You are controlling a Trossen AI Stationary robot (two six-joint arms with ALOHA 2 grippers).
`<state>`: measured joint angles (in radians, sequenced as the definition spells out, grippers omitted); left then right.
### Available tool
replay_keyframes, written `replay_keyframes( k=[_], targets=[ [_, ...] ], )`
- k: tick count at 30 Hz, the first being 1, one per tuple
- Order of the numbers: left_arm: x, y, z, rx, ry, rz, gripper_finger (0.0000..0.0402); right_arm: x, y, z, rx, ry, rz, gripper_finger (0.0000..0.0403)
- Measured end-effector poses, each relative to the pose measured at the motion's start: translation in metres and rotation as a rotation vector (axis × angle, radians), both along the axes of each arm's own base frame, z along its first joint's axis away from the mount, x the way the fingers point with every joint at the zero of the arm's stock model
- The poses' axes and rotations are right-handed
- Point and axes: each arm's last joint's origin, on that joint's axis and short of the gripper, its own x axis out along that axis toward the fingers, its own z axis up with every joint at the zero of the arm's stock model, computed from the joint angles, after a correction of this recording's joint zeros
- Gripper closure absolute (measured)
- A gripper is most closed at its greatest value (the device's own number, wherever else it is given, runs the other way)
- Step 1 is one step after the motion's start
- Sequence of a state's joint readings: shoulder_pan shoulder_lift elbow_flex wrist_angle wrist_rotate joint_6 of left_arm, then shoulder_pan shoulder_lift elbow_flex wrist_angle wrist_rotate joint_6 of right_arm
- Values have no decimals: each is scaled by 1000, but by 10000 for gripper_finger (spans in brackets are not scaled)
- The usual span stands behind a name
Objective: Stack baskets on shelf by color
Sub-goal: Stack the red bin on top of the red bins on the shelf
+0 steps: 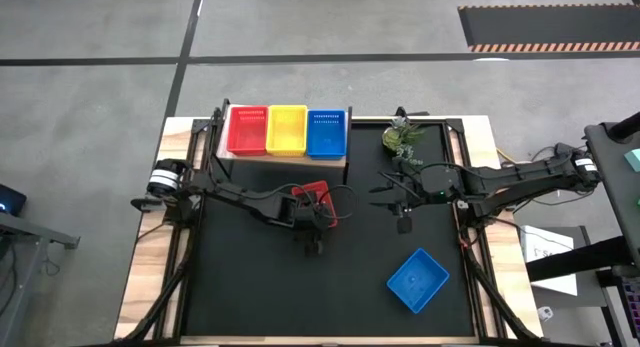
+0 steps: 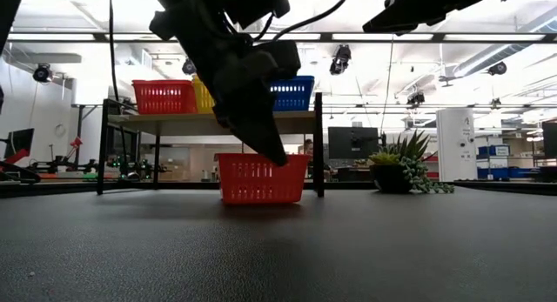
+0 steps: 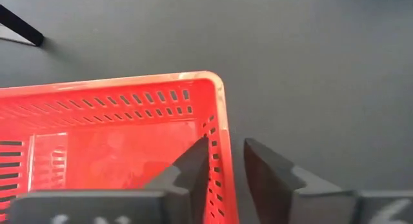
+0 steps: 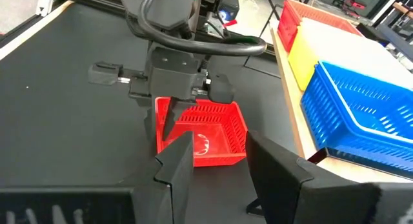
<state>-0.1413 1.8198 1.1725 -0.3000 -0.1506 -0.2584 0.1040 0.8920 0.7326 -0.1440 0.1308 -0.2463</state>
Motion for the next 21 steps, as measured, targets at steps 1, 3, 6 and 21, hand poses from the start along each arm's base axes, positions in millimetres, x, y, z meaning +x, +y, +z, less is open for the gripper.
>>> replay_keyframes(
  k=[1,3,6,21],
  targets=[
    [0,0,0,-4,0,-2,330,0,0,0,0,-1,0,268],
    [0,0,0,-11,1,-2,356,0,0,0,1,0,0,268],
    [0,0,0,-21,3,10,391,0,0,0,1,0,0,268],
    [-18,-14,51,86,-129,-115,401,-1,0,-1,0,17,-1,268]
  ],
)
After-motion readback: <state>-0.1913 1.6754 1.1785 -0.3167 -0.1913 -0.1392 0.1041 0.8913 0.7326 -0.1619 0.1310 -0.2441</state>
